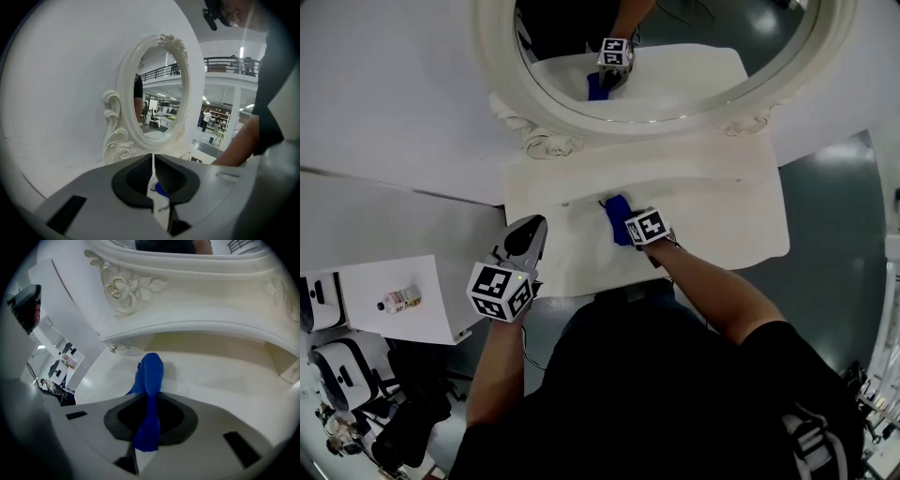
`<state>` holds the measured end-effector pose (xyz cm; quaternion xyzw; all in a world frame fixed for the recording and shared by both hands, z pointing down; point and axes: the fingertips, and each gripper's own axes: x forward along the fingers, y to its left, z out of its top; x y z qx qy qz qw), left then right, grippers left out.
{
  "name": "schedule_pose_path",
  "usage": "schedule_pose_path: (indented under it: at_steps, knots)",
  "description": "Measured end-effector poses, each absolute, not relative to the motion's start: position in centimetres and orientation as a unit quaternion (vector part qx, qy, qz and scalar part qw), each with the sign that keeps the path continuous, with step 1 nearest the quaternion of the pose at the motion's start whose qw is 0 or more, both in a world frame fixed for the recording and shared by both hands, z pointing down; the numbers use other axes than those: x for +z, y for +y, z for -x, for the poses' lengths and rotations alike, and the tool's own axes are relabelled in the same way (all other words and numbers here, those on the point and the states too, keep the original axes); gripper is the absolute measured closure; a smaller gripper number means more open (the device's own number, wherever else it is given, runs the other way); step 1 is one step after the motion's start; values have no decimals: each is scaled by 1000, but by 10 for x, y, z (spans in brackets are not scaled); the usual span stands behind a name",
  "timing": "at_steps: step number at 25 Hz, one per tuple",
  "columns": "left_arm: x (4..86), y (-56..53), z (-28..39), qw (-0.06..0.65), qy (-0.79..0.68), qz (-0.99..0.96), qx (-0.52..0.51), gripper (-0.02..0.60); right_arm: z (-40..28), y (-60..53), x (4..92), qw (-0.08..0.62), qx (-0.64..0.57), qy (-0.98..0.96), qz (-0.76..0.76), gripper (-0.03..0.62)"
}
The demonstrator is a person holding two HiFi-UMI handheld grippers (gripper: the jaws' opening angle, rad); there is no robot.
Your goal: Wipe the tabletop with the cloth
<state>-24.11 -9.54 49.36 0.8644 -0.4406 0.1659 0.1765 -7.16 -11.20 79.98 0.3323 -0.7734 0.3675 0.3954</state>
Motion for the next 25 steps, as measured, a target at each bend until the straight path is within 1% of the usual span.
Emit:
schedule_pose_path:
  at_steps: [15, 20, 25]
  knots:
    - [495, -117, 116, 173, -404, -881, 173, 557, -136, -137, 805, 395, 385, -719, -422, 545]
    - [496, -128, 83, 172, -396, -885, 174, 557, -201, -145, 806, 401, 383, -703, -446, 545]
    - [498, -136, 55, 172, -393, -886, 175, 557, -264, -151, 808, 392, 389, -686, -474, 545]
